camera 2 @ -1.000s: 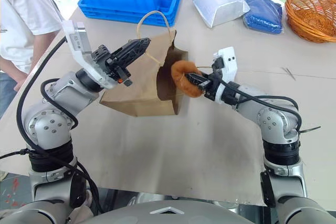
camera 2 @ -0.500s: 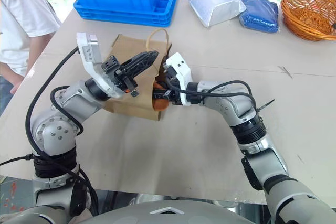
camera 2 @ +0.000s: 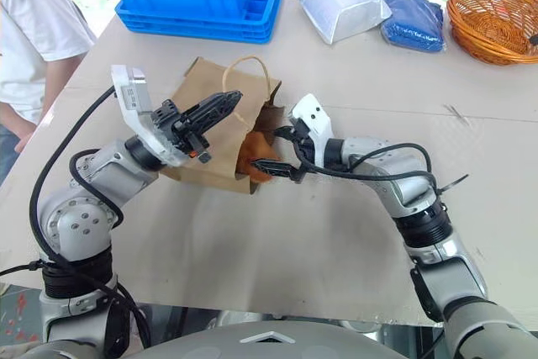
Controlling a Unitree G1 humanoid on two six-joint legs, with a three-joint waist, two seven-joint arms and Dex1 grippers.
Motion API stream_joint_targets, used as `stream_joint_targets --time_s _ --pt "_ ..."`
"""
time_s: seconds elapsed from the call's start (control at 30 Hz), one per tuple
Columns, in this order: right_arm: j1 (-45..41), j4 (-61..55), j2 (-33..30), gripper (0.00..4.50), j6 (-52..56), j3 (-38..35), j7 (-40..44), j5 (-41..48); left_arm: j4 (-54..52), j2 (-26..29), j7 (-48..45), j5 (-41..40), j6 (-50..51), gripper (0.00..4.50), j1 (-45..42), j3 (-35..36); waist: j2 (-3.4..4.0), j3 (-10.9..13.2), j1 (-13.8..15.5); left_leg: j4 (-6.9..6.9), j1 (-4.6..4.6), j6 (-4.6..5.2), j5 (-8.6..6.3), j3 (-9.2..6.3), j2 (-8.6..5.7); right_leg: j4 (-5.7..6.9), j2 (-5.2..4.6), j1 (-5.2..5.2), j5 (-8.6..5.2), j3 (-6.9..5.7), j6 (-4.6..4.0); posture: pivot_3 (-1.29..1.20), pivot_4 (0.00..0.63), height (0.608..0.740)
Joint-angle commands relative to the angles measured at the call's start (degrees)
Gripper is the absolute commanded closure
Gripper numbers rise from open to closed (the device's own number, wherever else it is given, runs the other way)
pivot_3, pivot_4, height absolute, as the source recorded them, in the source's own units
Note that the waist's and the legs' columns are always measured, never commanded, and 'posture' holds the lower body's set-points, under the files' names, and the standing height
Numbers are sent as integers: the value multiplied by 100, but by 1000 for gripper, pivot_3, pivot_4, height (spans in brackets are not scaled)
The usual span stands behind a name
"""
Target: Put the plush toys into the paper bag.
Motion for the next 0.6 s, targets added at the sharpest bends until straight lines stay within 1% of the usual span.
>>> stream_joint_targets --time_s 0.03,0.13,0.2,0.27,0.37,0.5,0.53,0.6 --pt "-10 -361 -259 62 -174 -88 269 -97 -161 97 -133 -63 -148 4500 20 169 0 0 7 0 0 0 0 0 0 0 0 0 0 0 0 0 150 740" --pt "30 -437 -418 62 9 -86 409 -2 -142 128 -171 -34 -175 4500 27 171 0 0 28 1 -2 0 0 0 0 -1 -1 0 0 0 0 0 150 740" --pt "18 -402 -526 62 49 111 531 -109 -135 141 -180 -33 -187 4500 23 165 0 0 28 1 -2 0 0 0 0 -2 -1 0 0 0 0 0 150 740" --pt "-5 -203 -442 62 80 305 562 -226 -134 149 -185 -33 -192 4500 19 161 0 0 19 1 -2 0 0 0 0 -2 -1 0 0 0 0 0 150 740" --pt "-102 301 -231 880 -153 557 597 -539 -131 160 -200 -27 -195 4500 21 160 -2 -1 0 0 2 0 0 1 1 1 0 0 0 0 0 0 150 740" --pt "-221 848 -22 2666 -524 769 690 -933 -185 164 -168 -52 -170 4500 34 152 -1 -1 9 2 0 0 0 1 0 1 -1 0 0 0 0 0 150 740" --pt "-242 922 36 3210 -585 765 701 -984 -201 165 -162 -57 -165 4500 45 150 -1 -1 9 2 -1 0 0 1 0 1 -2 0 0 0 0 0 150 740" --pt "-261 992 129 3916 -648 709 746 -1012 -230 160 -145 -65 -158 4500 64 140 -1 -1 9 2 -1 0 0 1 0 1 -1 0 0 0 0 0 150 740"
